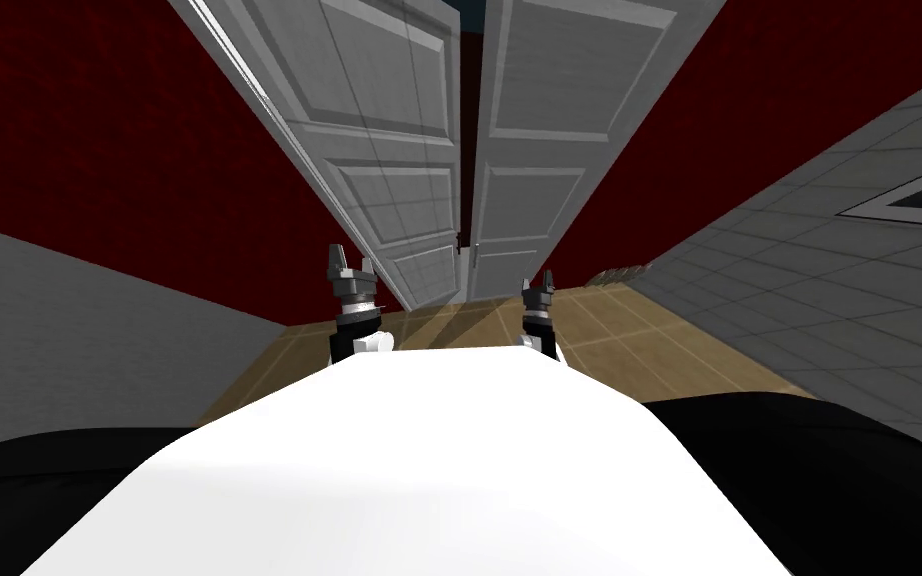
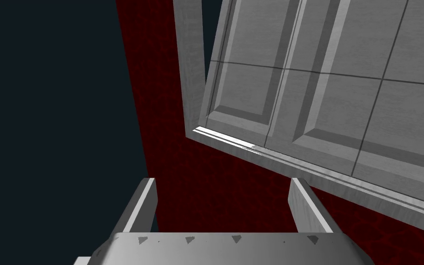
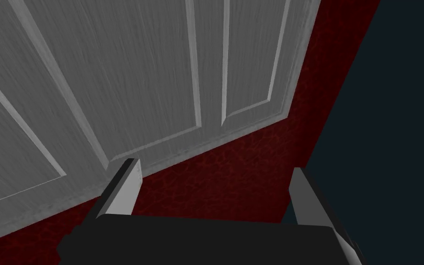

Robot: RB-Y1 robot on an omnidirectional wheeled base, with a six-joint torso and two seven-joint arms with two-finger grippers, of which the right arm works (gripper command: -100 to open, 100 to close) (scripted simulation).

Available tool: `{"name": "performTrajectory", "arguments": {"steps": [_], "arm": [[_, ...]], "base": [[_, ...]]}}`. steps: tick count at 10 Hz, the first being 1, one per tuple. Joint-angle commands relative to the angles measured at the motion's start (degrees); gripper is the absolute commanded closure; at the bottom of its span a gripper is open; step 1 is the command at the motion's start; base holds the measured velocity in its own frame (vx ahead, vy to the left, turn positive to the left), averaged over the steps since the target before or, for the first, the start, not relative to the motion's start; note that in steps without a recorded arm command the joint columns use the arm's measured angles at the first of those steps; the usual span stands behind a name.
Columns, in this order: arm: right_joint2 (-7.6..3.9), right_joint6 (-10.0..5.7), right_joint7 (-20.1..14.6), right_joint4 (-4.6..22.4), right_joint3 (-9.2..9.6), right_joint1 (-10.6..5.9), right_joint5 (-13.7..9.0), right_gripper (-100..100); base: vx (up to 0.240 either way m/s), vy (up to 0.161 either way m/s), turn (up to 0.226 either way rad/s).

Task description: Push the door open

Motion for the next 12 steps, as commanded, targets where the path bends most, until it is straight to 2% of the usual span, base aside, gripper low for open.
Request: {"name": "performTrajectory", "arguments": {"steps": [1,12], "arm": [[-0.19,-0.84,-1.26,1.68,-0.20,-0.61,-1.37,-100],[-0.90,-7.57,-10.53,15.20,-1.67,-5.30,-11.76,-100]], "base": [[0.069,-0.058,0.161],[0.058,-0.071,0.209]]}}
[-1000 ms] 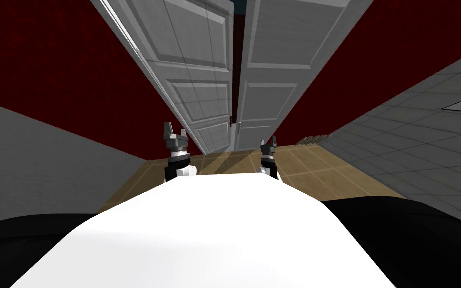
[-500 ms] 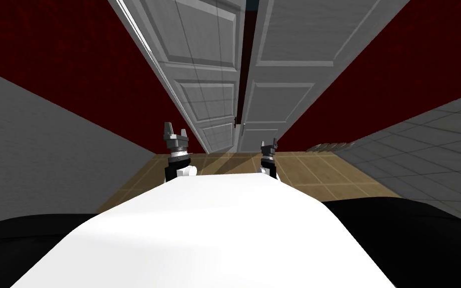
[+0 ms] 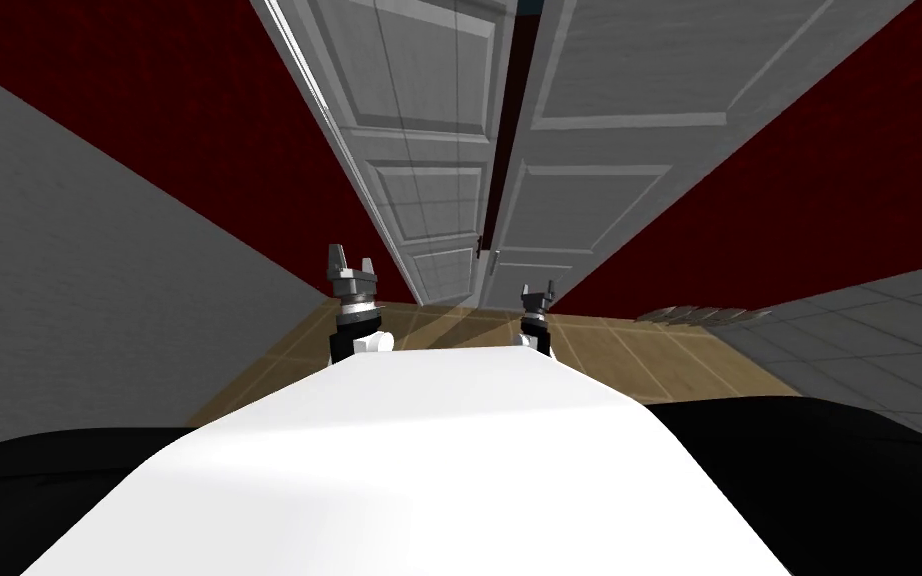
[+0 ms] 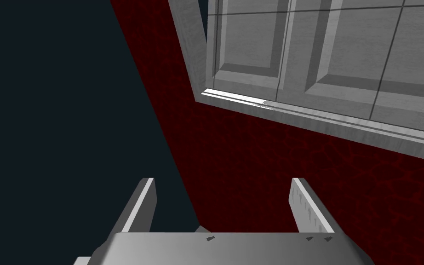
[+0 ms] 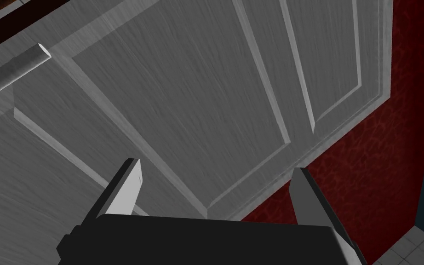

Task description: Push the door open

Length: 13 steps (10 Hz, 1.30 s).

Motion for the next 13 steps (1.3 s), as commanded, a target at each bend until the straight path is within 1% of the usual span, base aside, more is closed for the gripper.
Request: {"name": "performTrajectory", "arguments": {"steps": [1,5,13], "arm": [[-0.19,-1.47,-1.77,2.36,-0.23,-0.54,-1.66,-100],[-0.14,-4.05,-5.34,7.55,-0.80,-2.34,-5.66,-100],[0.55,-9.18,-12.40,17.85,-1.92,-5.91,-13.58,-100]], "base": [[0.063,-0.062,0.174],[0.046,-0.085,0.217],[0.034,-0.091,0.207]]}}
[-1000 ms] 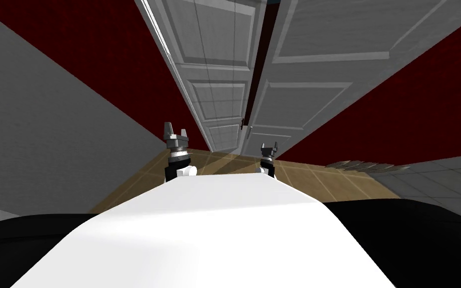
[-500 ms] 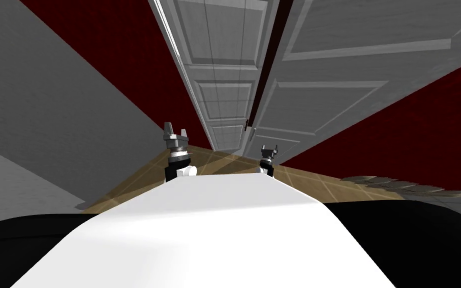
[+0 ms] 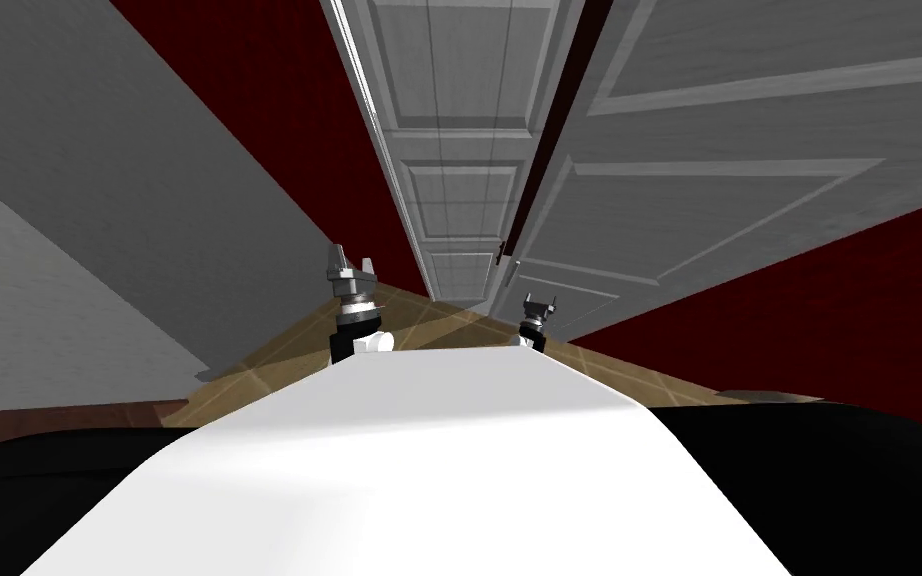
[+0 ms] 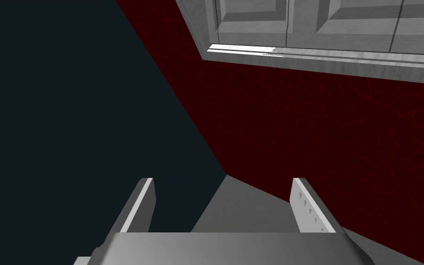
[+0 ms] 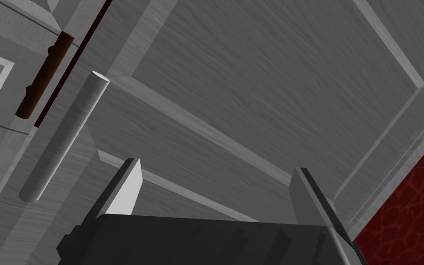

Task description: Push the door open

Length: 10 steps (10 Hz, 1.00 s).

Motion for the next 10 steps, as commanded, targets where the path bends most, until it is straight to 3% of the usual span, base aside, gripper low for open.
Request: {"name": "performTrajectory", "arguments": {"steps": [1,10], "arm": [[0.26,-1.11,-1.48,2.21,-0.21,-0.83,-1.58,-100],[1.86,-6.36,-8.72,12.75,-1.36,-4.49,-9.69,-100]], "base": [[0.026,-0.092,0.220],[0.018,-0.090,0.203]]}}
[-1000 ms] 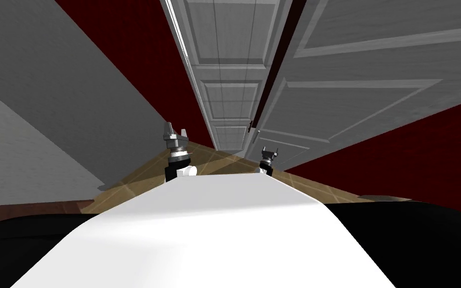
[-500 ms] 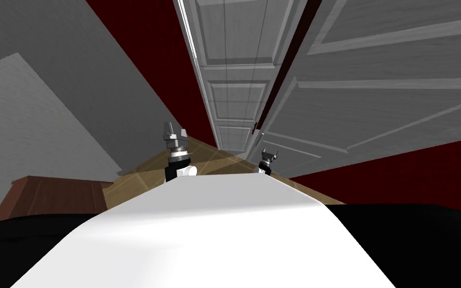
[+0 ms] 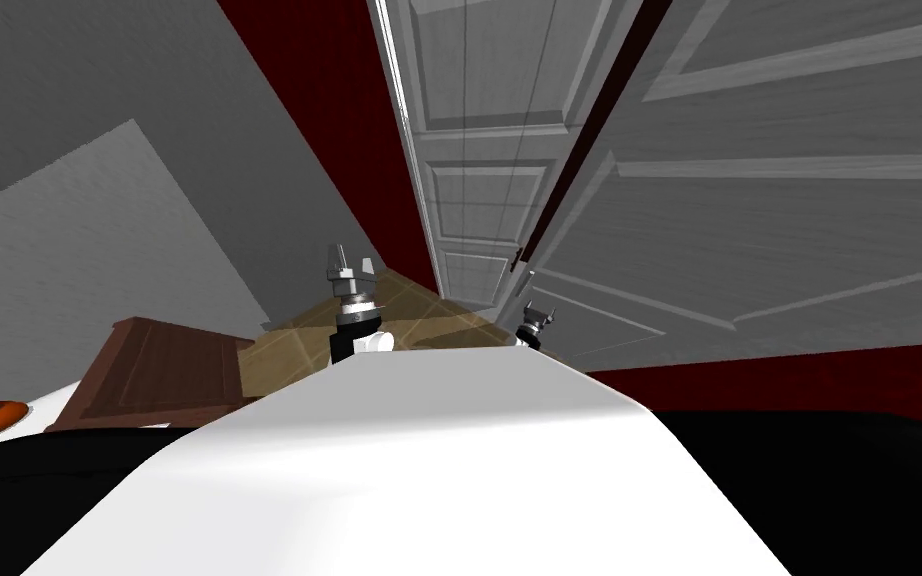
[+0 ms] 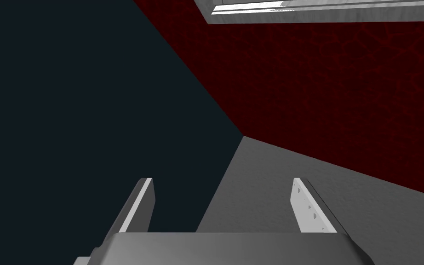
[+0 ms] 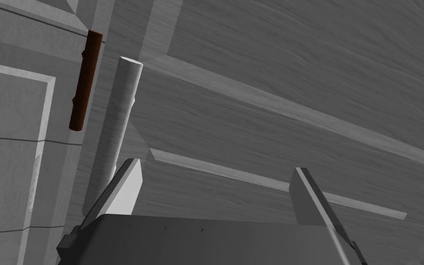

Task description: Push the door open

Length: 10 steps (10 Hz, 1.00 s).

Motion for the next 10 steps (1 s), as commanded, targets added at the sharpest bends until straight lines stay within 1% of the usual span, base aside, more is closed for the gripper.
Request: {"name": "performTrajectory", "arguments": {"steps": [1,2,8,9,10], "arm": [[0.68,-1.34,-1.88,2.43,-0.31,-0.80,-2.21,-100],[0.90,-1.87,-2.62,3.51,-0.43,-1.17,-3.03,-100],[2.38,-4.59,-6.36,8.96,-1.03,-3.06,-7.23,-100],[2.87,-5.32,-7.37,10.43,-1.19,-3.58,-8.36,-100],[3.37,-6.05,-8.38,11.91,-1.35,-4.09,-9.49,-100]], "base": [[0.007,-0.103,0.315],[0.016,-0.109,0.340],[-0.001,-0.074,0.200],[-0.003,-0.093,0.293],[-0.018,-0.108,0.408]]}}
